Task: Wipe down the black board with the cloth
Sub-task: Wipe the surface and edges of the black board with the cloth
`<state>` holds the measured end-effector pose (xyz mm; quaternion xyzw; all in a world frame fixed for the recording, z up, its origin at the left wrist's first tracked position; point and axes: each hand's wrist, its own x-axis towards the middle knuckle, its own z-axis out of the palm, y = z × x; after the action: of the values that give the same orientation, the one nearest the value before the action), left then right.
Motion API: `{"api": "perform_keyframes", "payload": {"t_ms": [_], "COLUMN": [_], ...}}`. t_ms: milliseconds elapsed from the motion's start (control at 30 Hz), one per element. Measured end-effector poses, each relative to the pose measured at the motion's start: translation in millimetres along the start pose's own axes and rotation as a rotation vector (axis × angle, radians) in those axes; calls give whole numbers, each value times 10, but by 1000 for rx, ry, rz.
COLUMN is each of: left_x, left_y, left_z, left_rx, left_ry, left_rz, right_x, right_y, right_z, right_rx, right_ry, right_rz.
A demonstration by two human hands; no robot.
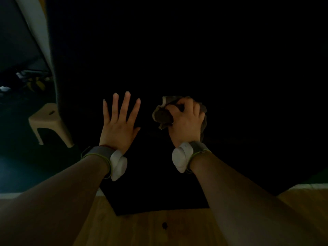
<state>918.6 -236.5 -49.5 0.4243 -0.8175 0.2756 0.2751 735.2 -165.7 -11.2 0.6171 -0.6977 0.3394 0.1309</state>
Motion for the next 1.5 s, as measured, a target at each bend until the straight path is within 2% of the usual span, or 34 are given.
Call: {"api": "perform_keyframes", "payload": {"t_ms": [67, 200, 267, 333, 400, 467, 500, 567, 800, 867, 1200, 1367, 1434, 1500], "left_x": [6, 12, 7, 3, -1, -2, -5, -4, 23, 21, -273, -480, -476, -475], "left_y": [16, 0, -1, -3, 0, -1, -6, -12, 3, -2, 61, -5, -1, 4], "left_z": [36, 38, 26, 36, 62, 68, 71, 74, 90, 97, 166, 264, 294, 326], "left_rx": [11, -6, -16, -14, -13, 13, 23, 36, 10, 9, -41, -44, -48, -61], "left_ry": [-3, -19, -24, -7, 14, 26, 28, 30, 4, -3, -35, -80, -63, -41], "left_rz": [-13, -17, -16, -14, -13, -12, -10, -5, -8, -2, 28, 44, 49, 49], "right_x": [-86, -300, -348, -297, -187, -22, 50, 105, -380, -479, -533, -560, -563, -530], "right_y": [54, 192, 193, 106, 35, -37, -70, -90, 125, 181, 231, 278, 241, 189], "right_z": [72, 157, 95, -70, -219, -324, -329, -262, 413, 539, 610, 492, 364, 219], "right_rx": [-27, -60, -32, 76, 147, 145, 134, 115, -32, -35, -36, 12, 72, 141], "right_ry": [-39, -269, -306, -206, 15, 218, 253, 193, -198, -247, -218, -283, -214, -16], "right_rz": [-29, 1, 1, -17, -23, -40, -44, -20, 5, 9, -11, -64, -89, -86]}}
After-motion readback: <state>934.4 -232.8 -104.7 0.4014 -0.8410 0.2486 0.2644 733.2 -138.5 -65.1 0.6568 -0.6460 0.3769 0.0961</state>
